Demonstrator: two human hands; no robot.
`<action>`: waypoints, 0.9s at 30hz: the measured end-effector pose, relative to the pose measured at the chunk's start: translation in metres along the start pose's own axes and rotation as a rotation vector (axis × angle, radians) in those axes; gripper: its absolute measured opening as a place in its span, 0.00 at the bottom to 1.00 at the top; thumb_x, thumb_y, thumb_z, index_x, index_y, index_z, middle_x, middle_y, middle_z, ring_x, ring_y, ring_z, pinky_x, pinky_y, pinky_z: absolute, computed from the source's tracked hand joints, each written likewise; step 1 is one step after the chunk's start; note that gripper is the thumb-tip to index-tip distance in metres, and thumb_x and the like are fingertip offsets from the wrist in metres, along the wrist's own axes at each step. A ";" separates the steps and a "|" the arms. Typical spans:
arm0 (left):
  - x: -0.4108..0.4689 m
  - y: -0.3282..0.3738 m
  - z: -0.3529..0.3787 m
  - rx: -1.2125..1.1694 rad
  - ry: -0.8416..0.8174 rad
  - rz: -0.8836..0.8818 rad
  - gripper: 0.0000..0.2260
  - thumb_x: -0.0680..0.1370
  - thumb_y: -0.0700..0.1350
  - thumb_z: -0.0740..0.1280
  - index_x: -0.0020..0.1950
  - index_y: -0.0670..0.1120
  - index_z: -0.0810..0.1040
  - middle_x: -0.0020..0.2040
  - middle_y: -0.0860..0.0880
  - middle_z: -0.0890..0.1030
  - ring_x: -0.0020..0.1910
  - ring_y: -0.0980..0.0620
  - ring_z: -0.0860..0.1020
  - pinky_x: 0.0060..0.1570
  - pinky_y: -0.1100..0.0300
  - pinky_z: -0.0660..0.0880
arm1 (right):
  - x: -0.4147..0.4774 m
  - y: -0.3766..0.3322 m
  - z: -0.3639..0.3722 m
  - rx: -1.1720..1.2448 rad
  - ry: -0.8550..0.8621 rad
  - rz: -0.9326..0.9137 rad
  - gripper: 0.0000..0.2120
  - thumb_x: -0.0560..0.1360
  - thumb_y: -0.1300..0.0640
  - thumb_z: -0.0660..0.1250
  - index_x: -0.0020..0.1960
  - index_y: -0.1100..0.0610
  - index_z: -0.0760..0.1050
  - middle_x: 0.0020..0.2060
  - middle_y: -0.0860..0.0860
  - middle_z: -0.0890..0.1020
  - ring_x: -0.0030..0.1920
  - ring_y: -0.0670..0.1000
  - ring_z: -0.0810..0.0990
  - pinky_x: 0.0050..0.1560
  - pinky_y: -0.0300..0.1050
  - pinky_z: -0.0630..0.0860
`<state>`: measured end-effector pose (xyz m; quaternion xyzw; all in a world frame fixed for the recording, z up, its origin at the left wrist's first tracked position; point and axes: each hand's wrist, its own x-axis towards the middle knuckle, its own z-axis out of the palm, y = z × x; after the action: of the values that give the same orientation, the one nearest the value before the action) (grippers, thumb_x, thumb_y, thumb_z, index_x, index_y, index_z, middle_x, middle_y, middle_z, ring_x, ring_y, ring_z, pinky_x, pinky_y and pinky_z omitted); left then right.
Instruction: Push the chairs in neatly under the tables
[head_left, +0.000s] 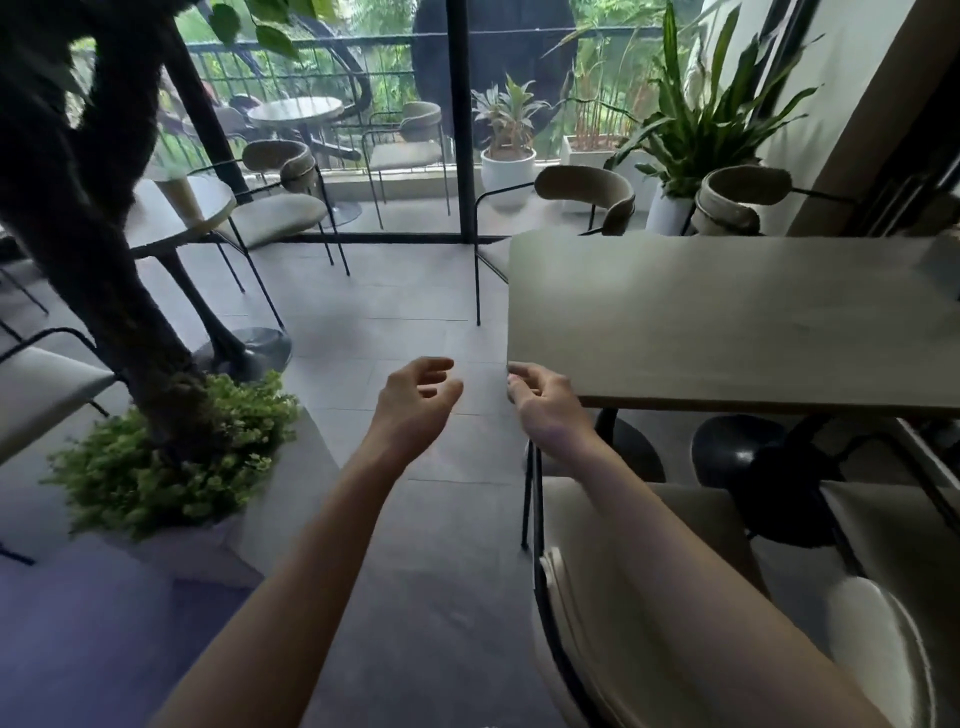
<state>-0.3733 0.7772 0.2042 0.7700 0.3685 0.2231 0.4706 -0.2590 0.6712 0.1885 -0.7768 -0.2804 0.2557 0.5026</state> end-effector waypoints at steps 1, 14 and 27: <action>0.019 0.001 -0.003 0.006 0.005 -0.014 0.15 0.76 0.46 0.67 0.63 0.48 0.77 0.59 0.46 0.81 0.54 0.51 0.79 0.51 0.59 0.74 | 0.018 -0.006 0.001 0.012 0.004 -0.002 0.19 0.80 0.55 0.58 0.69 0.60 0.71 0.52 0.52 0.78 0.50 0.48 0.76 0.55 0.42 0.72; 0.271 0.001 -0.038 0.053 0.008 -0.004 0.18 0.76 0.48 0.66 0.66 0.50 0.74 0.62 0.46 0.78 0.58 0.50 0.77 0.61 0.52 0.75 | 0.255 -0.075 0.024 -0.067 0.011 -0.070 0.19 0.80 0.55 0.59 0.70 0.58 0.70 0.66 0.56 0.76 0.65 0.52 0.75 0.67 0.46 0.69; 0.543 0.023 0.012 0.215 -0.258 0.234 0.18 0.76 0.47 0.67 0.66 0.49 0.74 0.63 0.48 0.78 0.60 0.48 0.78 0.60 0.47 0.76 | 0.479 -0.083 -0.010 0.001 0.224 0.045 0.20 0.80 0.54 0.58 0.71 0.57 0.68 0.67 0.56 0.75 0.66 0.53 0.74 0.68 0.48 0.70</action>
<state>-0.0152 1.1858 0.2170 0.8756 0.2348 0.1352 0.3998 0.0737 1.0249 0.2133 -0.8063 -0.2048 0.1789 0.5253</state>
